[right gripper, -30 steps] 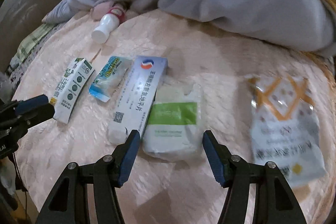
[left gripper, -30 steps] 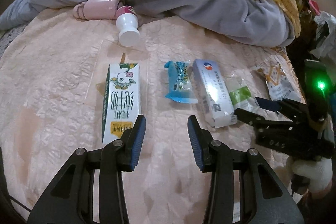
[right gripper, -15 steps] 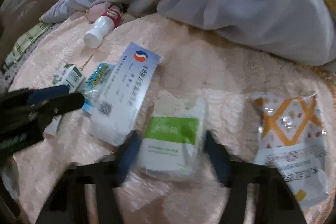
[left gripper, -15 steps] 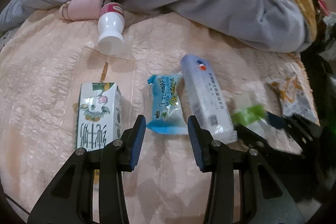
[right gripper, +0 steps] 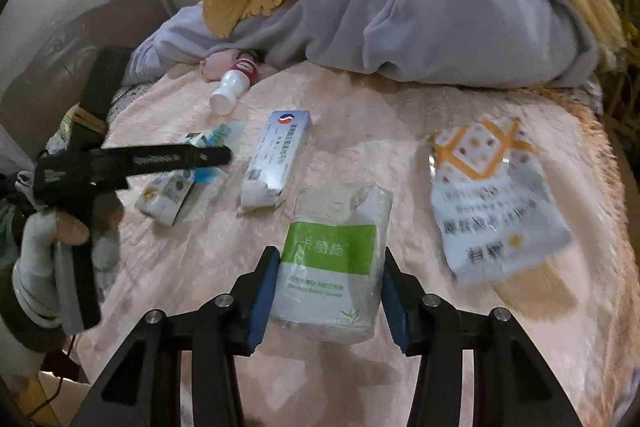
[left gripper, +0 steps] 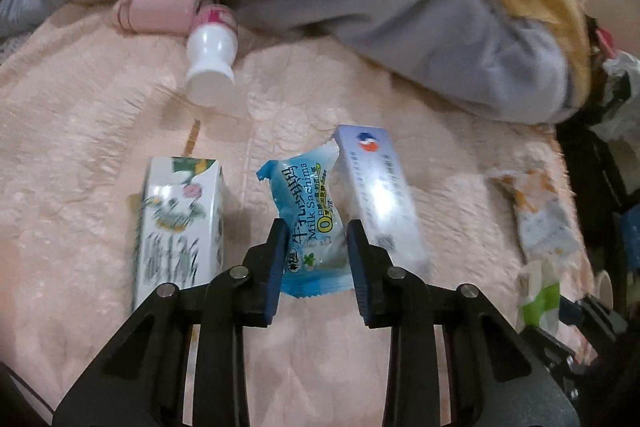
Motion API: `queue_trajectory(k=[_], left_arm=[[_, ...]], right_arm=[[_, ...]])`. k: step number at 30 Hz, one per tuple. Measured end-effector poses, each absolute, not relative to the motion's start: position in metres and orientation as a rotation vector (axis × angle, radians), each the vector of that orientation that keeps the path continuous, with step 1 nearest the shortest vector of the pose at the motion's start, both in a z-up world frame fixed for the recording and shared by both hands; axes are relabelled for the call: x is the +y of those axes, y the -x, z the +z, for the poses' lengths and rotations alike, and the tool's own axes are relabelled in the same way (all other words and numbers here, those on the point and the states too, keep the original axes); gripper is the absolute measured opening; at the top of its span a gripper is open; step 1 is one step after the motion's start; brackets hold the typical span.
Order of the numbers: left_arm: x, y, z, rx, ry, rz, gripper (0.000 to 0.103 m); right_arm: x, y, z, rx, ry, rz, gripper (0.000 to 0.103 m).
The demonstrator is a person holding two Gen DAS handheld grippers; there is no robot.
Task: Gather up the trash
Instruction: 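Carry the candy packet and tissue pack over the white bucket and open both grippers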
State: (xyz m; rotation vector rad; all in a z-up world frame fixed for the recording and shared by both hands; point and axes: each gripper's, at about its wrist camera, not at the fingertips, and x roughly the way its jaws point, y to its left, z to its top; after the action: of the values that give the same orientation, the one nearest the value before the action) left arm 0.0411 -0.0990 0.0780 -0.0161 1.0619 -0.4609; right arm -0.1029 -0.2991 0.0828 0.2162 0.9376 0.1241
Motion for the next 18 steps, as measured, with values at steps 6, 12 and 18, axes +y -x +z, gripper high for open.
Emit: queue_trajectory(k=[6,12,18], left_arm=[[-0.101,0.011,0.117,1.012,-0.022,-0.544,0.028],[-0.134,0.066,0.148,0.938,-0.103,-0.635,0.028],[-0.183,0.120,0.164,0.877,-0.186,-0.749,0.028]], right_arm=[[-0.302,0.150,0.103,0.902,-0.225,0.091,0.047],[-0.318,0.199,0.122,0.876,-0.231,0.025,0.047],[-0.343,0.242,0.135,0.845,-0.241,-0.065,0.047]])
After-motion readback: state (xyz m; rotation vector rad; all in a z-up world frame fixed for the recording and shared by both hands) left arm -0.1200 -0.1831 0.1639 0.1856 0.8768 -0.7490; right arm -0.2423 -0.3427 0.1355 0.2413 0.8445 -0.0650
